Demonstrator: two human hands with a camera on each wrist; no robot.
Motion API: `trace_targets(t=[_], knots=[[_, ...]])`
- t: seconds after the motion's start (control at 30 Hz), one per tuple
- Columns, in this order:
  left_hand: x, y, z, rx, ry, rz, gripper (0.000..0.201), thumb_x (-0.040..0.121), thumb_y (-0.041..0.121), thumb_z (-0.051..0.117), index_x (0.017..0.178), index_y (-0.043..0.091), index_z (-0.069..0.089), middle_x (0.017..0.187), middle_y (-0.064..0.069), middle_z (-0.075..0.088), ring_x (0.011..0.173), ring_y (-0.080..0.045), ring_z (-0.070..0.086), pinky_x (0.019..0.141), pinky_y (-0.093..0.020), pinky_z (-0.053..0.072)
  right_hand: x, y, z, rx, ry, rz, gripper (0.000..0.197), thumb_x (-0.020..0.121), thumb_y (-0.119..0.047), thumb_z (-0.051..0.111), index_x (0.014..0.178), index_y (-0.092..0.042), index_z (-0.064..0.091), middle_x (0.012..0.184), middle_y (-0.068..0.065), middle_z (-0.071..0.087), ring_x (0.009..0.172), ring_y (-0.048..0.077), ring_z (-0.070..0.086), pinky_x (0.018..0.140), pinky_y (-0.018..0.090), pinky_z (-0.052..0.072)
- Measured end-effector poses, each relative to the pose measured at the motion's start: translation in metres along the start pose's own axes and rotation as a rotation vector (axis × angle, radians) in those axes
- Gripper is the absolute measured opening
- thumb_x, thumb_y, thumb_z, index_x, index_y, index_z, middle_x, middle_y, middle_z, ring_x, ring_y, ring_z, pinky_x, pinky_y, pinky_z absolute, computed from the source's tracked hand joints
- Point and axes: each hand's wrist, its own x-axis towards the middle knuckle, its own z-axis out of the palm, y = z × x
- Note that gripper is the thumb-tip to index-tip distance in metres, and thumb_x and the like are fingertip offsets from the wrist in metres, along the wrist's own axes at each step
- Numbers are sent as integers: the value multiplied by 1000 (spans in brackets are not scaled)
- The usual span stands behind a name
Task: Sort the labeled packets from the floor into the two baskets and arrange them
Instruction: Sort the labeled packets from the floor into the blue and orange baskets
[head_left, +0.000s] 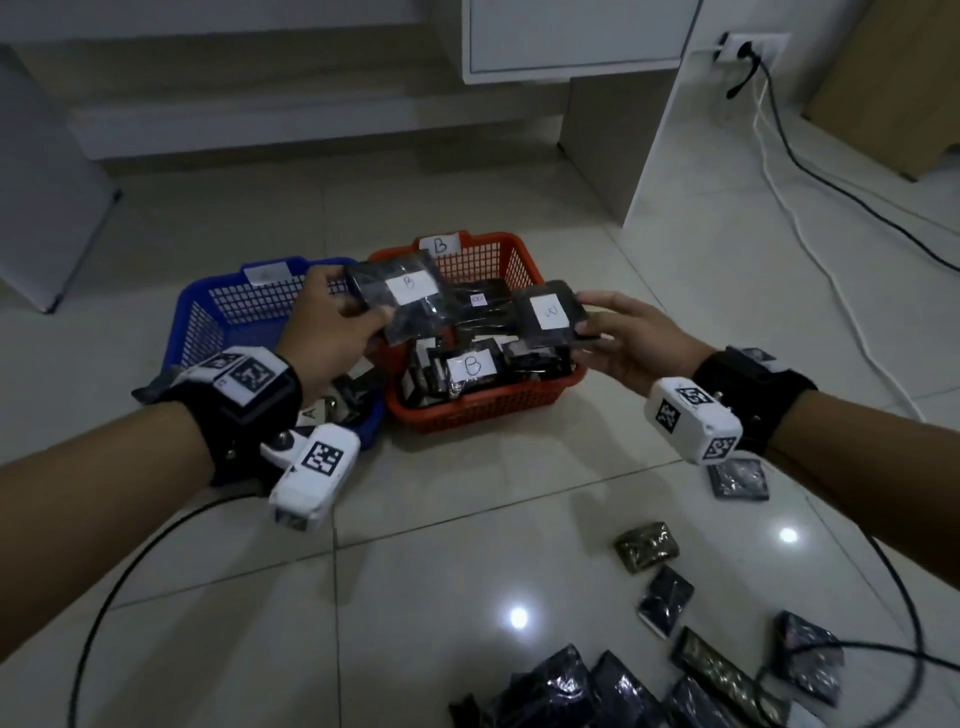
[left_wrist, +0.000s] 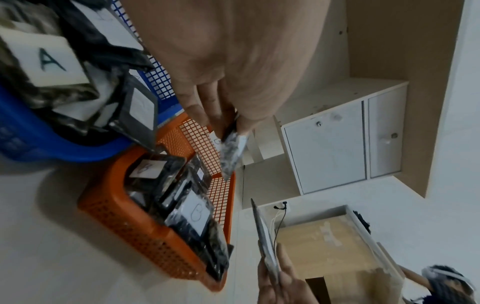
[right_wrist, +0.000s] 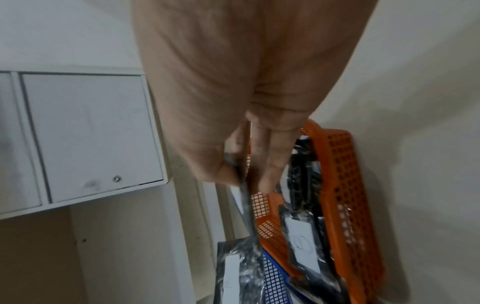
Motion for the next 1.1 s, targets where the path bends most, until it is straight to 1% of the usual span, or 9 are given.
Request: trace_targets(t=[0.13,0.27,0.37,0.5,0.63,0.77,0.87,1.0,1.1], knots=[[38,-12,15,169,29,0,54,91,7,68,135,13,39,103,-2,67,97,-19,66,91,-43,56,28,-15,3,-335,148,-75,57,80,12,71,129,-5,47,101,25,73,88,33,72,81,45,62],[67,-26,33,301,50,18,60,89,10,71,136,21,35,102,-4,69,91,-24,67,82,-41,57,69,-22,13,-560,270,-134,26,79,5,73,94,-8,58,93,25,73,77,39,73,73,55,61],[82,-36,46,370,44,33,56,88,11,71,133,22,41,92,2,65,89,-23,65,79,-35,54,102,-23,19,-730,233,-168,16,79,-1,74,72,-12,65,84,15,75,73,33,75,71,50,63],[92,-49,56,522,47,76,23,86,17,74,107,15,66,103,-1,69,95,-15,63,80,-26,47,127,-18,27,-754,169,-159,13,84,-3,72,74,-11,69,83,11,74,75,28,75,73,44,64],[92,-53,60,613,61,98,19,85,19,76,103,14,72,109,-2,70,91,-10,57,79,-22,42,136,-6,29,-740,128,-124,11,86,-1,71,79,-9,69,88,10,74,74,22,76,72,39,64],[95,-53,58,801,32,83,16,85,36,75,99,29,73,110,4,70,110,-22,60,92,-37,45,136,-1,31,-687,126,-76,11,87,2,70,85,-8,65,95,14,73,72,27,76,71,41,64],[89,-45,56,1045,-20,42,22,85,49,67,103,38,71,123,4,64,125,-35,44,100,-50,33,130,-1,28,-813,129,-96,6,88,-2,72,92,-5,68,83,8,74,66,22,76,64,37,64],[69,-23,45,1016,-40,73,14,87,45,65,99,39,69,130,0,59,128,-35,41,106,-52,28,117,-7,24,-925,188,-158,5,88,-7,73,91,-6,70,81,6,73,60,19,74,53,26,60],[49,-8,42,897,-17,177,5,87,42,64,90,39,67,124,3,62,124,-30,49,105,-51,33,103,-10,16,-1075,212,-242,1,88,-14,72,89,-13,71,87,4,71,69,17,70,52,20,52]])
